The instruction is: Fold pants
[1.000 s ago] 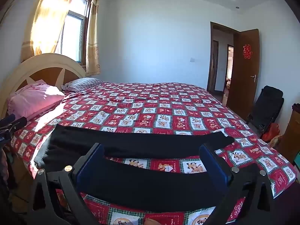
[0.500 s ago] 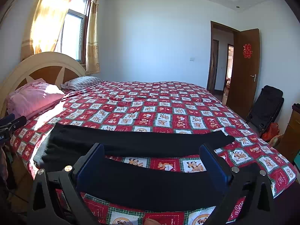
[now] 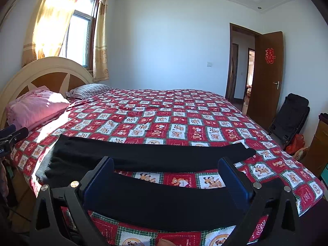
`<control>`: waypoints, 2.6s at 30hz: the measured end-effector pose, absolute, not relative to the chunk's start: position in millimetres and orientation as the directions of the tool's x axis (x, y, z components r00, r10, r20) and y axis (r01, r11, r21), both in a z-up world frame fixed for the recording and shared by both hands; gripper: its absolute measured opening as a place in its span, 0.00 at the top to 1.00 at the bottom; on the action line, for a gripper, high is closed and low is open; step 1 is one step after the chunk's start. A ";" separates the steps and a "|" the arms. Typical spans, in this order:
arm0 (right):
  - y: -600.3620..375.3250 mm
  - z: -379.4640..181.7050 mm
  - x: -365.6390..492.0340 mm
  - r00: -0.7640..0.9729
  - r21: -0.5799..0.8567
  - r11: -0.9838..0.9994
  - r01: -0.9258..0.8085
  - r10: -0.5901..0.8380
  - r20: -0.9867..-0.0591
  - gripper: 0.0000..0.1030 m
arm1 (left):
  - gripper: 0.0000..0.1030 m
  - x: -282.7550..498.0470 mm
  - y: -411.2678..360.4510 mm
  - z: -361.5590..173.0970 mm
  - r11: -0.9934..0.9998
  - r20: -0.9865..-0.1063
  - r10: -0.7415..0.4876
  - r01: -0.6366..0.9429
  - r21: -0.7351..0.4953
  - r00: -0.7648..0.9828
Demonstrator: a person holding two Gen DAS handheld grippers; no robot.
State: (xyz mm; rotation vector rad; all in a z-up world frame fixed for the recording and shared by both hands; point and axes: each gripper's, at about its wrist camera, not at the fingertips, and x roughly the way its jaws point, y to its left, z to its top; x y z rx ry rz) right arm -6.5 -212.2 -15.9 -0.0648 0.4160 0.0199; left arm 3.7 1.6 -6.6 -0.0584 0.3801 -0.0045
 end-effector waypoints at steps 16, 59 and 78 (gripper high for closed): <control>-213.0 -16.4 -5.9 0.914 -0.061 0.998 -0.032 0.005 -0.405 0.01 | 0.00 3.2 2.4 -7.5 0.998 -0.370 -0.015 -0.007 -0.058 0.929; -210.1 -53.8 20.2 0.877 -0.052 0.992 -0.115 0.077 -0.475 0.01 | 0.00 63.6 60.6 -55.2 0.990 -0.428 0.127 -0.137 0.007 0.895; -272.6 -124.9 86.8 0.746 0.026 1.000 0.004 0.014 -0.665 0.31 | 0.21 253.9 174.0 -143.3 0.987 -0.725 0.042 -0.142 -0.077 0.687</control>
